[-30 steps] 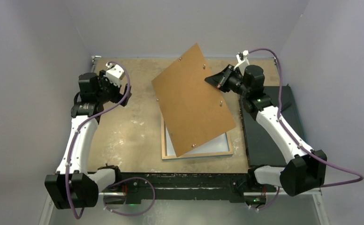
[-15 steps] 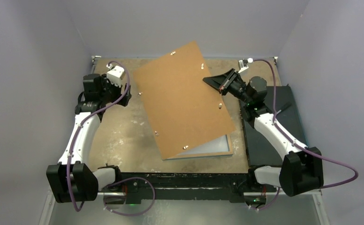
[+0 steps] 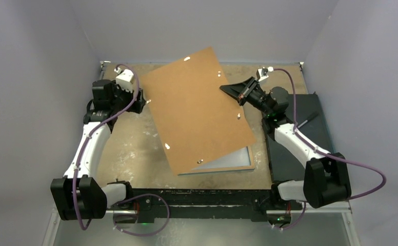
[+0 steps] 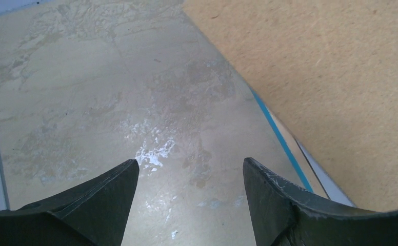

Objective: Put the photo into the frame
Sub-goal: Turn over the photo frame item on the photo frame.

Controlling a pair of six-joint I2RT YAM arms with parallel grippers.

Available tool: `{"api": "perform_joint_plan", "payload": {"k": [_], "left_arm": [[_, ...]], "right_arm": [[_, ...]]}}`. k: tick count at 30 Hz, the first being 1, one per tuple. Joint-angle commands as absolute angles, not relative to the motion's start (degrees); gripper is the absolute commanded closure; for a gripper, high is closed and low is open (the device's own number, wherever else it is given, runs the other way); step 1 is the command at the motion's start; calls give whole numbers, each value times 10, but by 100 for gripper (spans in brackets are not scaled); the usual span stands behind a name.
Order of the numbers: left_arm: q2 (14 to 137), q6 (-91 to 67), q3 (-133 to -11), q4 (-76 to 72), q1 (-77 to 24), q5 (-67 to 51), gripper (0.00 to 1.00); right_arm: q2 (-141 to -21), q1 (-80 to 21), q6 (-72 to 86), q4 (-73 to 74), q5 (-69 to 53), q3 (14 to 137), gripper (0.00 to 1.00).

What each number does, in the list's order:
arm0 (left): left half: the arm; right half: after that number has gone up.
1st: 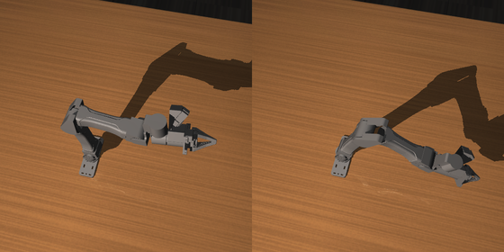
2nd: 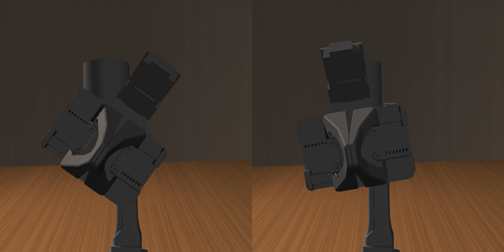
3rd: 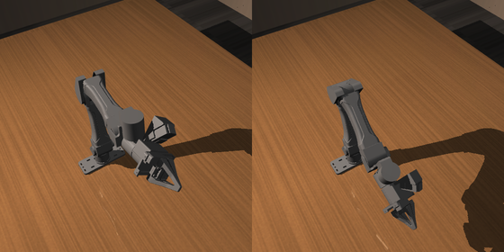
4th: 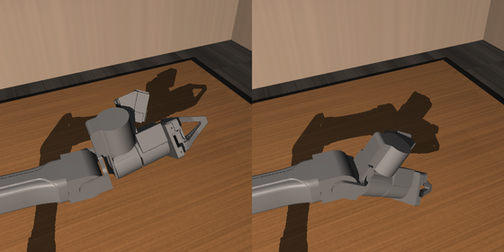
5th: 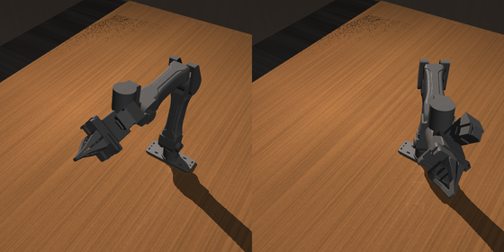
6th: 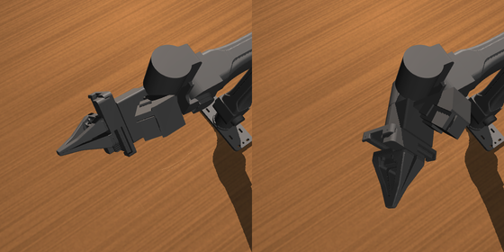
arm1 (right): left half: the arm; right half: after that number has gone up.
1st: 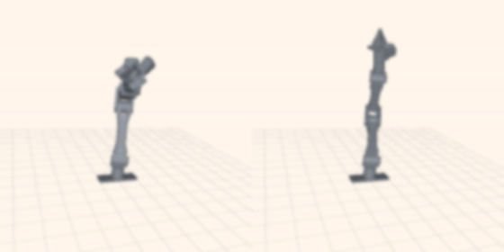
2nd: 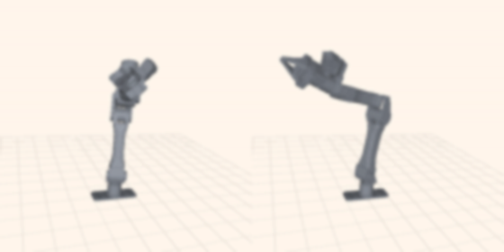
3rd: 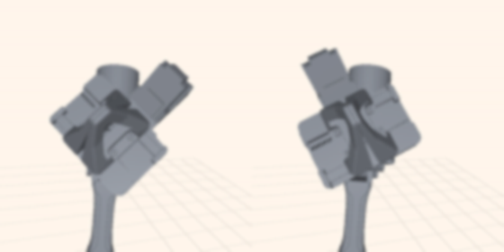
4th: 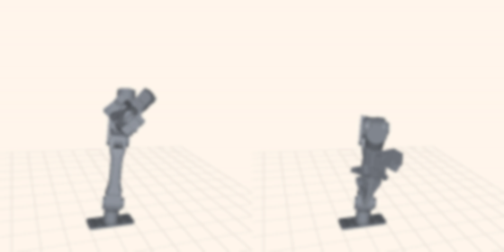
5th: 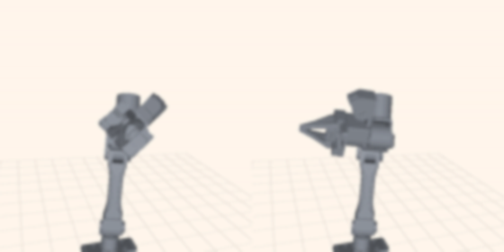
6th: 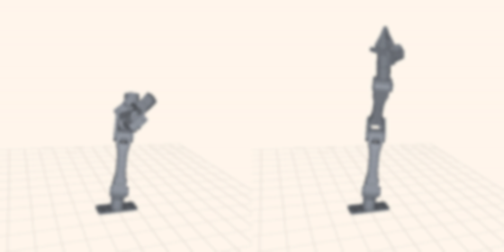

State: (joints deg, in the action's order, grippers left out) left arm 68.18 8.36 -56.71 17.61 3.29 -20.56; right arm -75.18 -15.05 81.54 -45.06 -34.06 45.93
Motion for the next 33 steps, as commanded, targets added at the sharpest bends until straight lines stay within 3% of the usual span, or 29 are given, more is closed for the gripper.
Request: {"api": "perform_joint_plan", "payload": {"k": [1, 33], "left_arm": [[678, 60, -584, 155, 19, -209, 27], [671, 84, -629, 198, -81, -177, 29]], "right_arm": [[-754, -163, 863, -530, -338, 465, 100], [-791, -224, 935, -634, -204, 430, 100]]}}
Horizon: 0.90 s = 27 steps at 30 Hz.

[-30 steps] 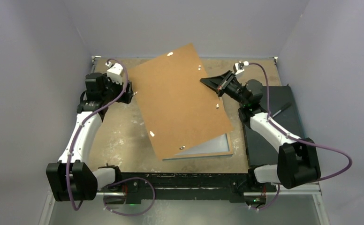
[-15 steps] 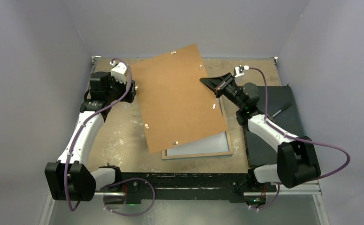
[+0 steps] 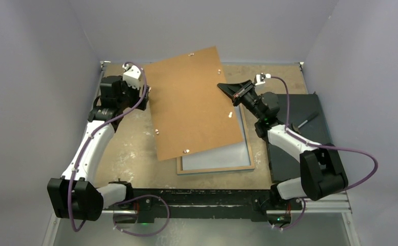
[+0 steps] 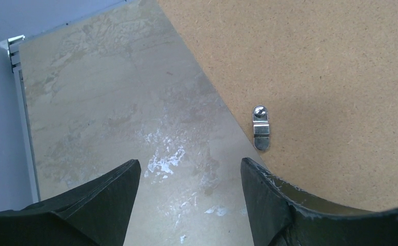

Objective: Put the photo into the frame
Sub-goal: Turn over the photo frame item on the photo frame.

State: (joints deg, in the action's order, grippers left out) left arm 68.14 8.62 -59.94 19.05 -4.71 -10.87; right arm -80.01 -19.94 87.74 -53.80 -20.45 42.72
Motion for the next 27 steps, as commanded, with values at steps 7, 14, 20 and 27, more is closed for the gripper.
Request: {"api": "perform_joint_plan", "payload": {"k": [7, 14, 20, 27], "left_arm": [[665, 90, -662, 229, -82, -163, 25], [658, 66, -672, 238, -82, -139, 16], [669, 71, -675, 212, -82, -73, 16], [697, 66, -693, 184, -82, -2, 21]], "right_arm": [[-783, -213, 948, -638, -197, 412, 100], [-769, -185, 944, -624, -203, 404, 100], [-768, -181, 944, -628, -213, 398, 100], [-768, -180, 944, -628, -220, 398, 100]]}}
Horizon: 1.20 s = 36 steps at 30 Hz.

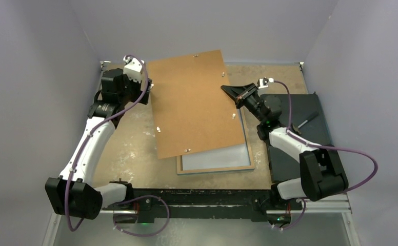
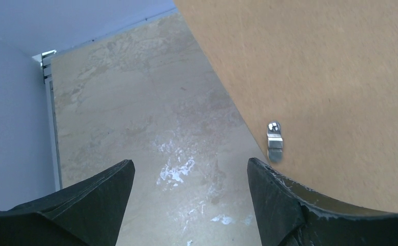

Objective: Put the photo into the frame
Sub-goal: Turn over the photo frame item on the photo frame.

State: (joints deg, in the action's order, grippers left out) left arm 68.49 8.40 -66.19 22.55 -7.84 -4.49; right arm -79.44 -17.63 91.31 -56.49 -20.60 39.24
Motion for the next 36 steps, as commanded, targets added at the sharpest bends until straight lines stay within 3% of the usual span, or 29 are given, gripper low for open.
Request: {"api": "perform_joint_plan", "payload": {"k": [1, 22, 36], "left_arm": [[699, 64, -695, 181, -82, -2, 21], [725, 17, -704, 197, -91, -78, 25], [739, 71, -694, 271, -125, -107, 14]], "right_arm": [[-767, -180, 944, -628, -220, 399, 100], [-779, -171, 936, -630, -224, 405, 100], [-785, -139, 901, -566, -173, 426, 100]]}}
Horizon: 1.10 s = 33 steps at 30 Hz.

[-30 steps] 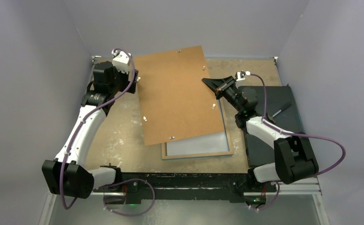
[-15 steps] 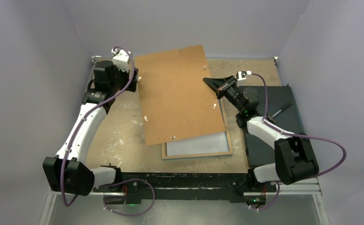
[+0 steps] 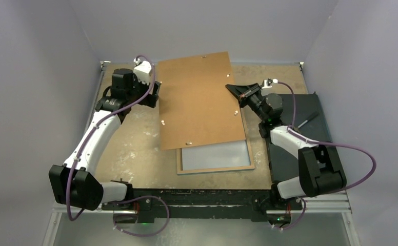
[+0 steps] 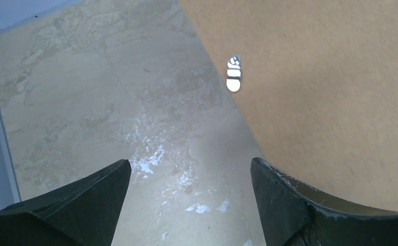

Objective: Put the photo into the frame
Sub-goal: Turn over the photo frame item on the photo frame.

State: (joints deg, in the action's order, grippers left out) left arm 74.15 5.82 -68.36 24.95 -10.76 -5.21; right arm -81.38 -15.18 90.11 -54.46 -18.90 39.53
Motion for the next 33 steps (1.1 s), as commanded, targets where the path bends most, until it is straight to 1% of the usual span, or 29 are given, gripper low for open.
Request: {"api": "perform_joint_plan", "payload": {"k": [1, 10, 15, 27, 33], "left_arm": [[736, 72, -690, 272, -125, -106, 13], [736, 82, -650, 260, -125, -105, 12], [742, 85, -640, 256, -125, -108, 12], [761, 93, -629, 251, -125, -105, 15], [761, 96, -625, 253, -125, -108, 17]], "right_arm": [[-777, -131, 896, -556, -174, 418, 100], [-730, -61, 874, -551, -214, 307, 100], [-730, -19, 851, -564, -253, 264, 100], [-777, -1, 747, -552, -338, 279, 100], [-800, -1, 719, -568, -341, 280, 100]]}}
